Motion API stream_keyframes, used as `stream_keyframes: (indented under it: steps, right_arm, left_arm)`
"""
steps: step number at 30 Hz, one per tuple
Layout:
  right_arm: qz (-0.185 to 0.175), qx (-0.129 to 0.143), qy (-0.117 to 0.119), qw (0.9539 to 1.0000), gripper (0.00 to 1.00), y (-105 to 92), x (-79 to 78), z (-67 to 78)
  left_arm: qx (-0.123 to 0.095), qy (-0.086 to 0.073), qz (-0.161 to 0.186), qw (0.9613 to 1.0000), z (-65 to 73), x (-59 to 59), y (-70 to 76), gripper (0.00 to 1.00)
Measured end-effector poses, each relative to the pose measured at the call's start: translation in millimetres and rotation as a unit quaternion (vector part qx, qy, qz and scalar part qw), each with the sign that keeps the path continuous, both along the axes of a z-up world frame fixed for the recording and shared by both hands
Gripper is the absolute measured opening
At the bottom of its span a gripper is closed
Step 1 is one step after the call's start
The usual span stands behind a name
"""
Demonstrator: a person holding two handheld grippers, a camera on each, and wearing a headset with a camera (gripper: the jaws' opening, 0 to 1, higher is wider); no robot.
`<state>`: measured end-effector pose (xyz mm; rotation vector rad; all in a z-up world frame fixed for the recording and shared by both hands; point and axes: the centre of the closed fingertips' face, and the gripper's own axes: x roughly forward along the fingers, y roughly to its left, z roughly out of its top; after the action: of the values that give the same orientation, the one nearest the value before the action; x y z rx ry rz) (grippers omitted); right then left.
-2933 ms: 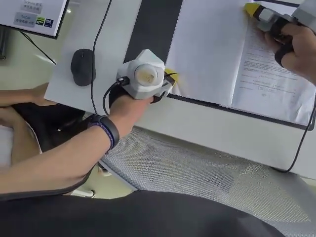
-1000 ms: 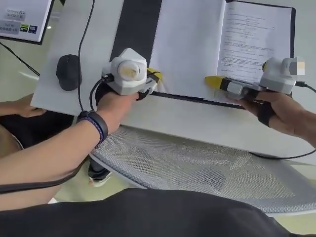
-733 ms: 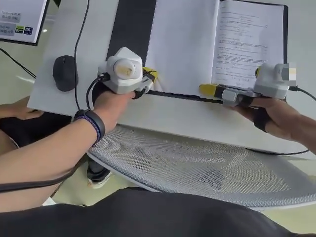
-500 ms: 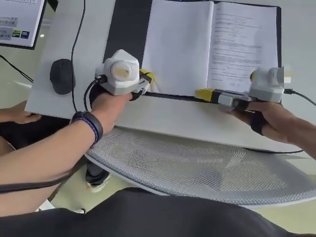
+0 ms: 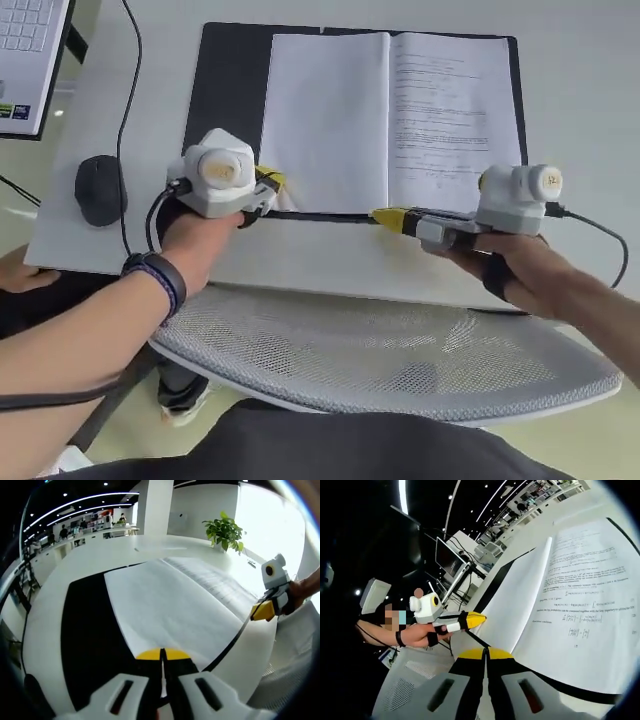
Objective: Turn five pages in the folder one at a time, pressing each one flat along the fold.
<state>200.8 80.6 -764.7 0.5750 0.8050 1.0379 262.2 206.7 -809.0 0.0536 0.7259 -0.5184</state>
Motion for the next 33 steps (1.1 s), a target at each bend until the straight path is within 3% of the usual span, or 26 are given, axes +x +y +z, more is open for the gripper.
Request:
stream_keyframes:
  steps: [8, 12, 18, 23, 28, 33]
  right_arm:
    - [-0.053, -0.017, -0.035, 0.9978, 0.09, -37.1, 7.6, 21.8]
    - [-0.088, -0.033, -0.049, 0.9944, 0.18, -64.0, 11.5, 29.1]
    - [-0.154, -0.039, -0.069, 0.9849, 0.22, -107.2, 17.6, 40.7]
    - [-0.208, -0.049, -0.080, 0.9737, 0.26, -143.8, 20.5, 46.6]
    - [-0.241, -0.070, -0.090, 0.9637, 0.36, -170.1, 21.6, 47.8]
    - [-0.259, -0.090, -0.102, 0.9563, 0.44, -187.1, 21.7, 51.1]
  left_arm:
    - [-0.009, 0.018, 0.021, 0.9996, 2.6, -1.2, -0.2, 0.02]
    - [-0.007, 0.011, 0.018, 0.9998, 14.5, -2.9, -1.6, 0.08]
    - [-0.007, -0.008, 0.022, 0.9997, 34.0, -0.2, 1.3, 0.12]
    - [-0.004, -0.025, 0.011, 0.9996, 48.9, -1.1, 3.0, 0.20]
    - [-0.002, -0.023, 0.008, 0.9997, 59.1, -5.7, 7.0, 0.27]
    - [0.007, -0.036, -0.001, 0.9993, 72.4, -10.6, 12.0, 0.33]
